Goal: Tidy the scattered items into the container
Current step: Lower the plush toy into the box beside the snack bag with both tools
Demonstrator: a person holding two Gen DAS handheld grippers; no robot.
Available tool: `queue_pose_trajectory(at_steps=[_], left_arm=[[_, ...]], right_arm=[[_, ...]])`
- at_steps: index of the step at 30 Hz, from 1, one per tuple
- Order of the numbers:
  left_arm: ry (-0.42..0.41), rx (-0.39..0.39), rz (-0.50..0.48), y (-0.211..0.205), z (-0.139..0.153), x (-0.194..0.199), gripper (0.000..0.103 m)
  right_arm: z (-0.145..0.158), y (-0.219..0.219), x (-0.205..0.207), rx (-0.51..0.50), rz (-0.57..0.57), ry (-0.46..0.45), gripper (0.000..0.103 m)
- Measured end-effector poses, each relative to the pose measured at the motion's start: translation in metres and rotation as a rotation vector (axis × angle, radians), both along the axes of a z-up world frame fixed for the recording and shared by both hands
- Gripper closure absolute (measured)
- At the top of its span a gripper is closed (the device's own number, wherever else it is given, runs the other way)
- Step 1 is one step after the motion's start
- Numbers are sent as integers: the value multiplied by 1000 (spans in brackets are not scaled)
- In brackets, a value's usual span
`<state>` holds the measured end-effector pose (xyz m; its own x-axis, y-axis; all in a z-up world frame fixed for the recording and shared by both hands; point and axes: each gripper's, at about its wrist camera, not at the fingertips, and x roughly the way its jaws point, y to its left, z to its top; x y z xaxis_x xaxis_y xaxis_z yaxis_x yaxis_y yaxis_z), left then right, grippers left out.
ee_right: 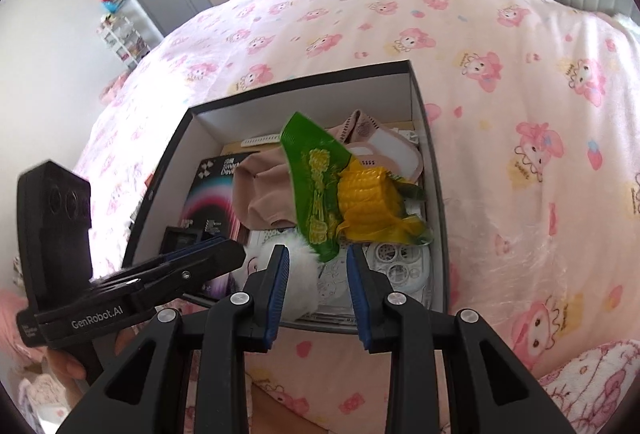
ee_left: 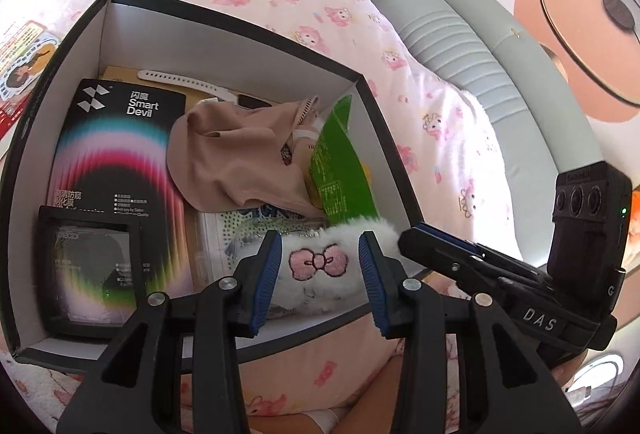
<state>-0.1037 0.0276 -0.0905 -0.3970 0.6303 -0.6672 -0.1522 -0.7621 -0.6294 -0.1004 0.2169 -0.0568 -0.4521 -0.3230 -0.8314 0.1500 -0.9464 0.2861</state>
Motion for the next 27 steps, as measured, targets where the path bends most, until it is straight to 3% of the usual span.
queue_pose_trajectory(at_steps=[23,27], left_arm=[[1,-115,-2,17,-4,-2,63],[-9,-133,-10,21,-6,-5,63]], right_arm=[[-35,2,-10,85,-29,-98,77],[-24,8,-8,22,-39,-67,77]])
